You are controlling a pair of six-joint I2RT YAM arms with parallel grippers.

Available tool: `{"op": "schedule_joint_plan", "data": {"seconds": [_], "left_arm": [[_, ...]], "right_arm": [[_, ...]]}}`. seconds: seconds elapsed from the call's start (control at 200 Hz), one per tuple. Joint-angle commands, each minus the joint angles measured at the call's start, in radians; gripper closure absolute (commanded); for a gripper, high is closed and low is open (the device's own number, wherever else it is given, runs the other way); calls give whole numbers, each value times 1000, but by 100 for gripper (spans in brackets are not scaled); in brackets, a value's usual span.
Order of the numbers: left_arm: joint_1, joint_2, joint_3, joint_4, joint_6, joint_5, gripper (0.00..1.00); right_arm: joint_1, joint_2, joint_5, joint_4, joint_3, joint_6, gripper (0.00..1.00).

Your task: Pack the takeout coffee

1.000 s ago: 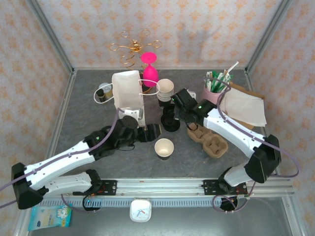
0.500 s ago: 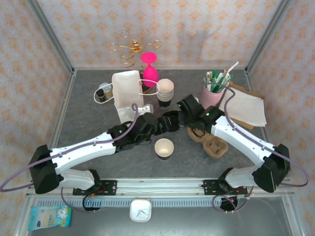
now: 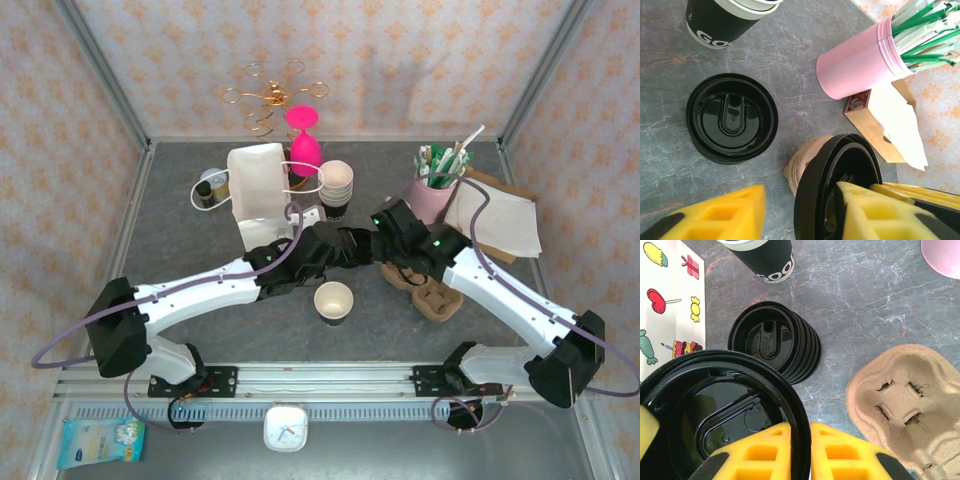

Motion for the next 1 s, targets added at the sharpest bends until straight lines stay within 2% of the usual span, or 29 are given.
{"op": "schedule_joint_plan", "data": {"seconds": [0.0, 0.275, 0.741, 0.996], "left_arm": [[-1, 20, 44, 26, 8, -16, 63], [5, 47, 58, 38, 21, 15, 74], [15, 91, 87, -6, 55, 50, 75], [19, 95, 93, -11, 49, 58, 85]], "right_arm": [[-4, -19, 4, -3, -16, -25, 86], [-4, -19, 4, 3, -23, -36, 86], [-3, -19, 17, -1, -15, -46, 86], [-4, -19, 17, -6, -8, -45, 84]]}}
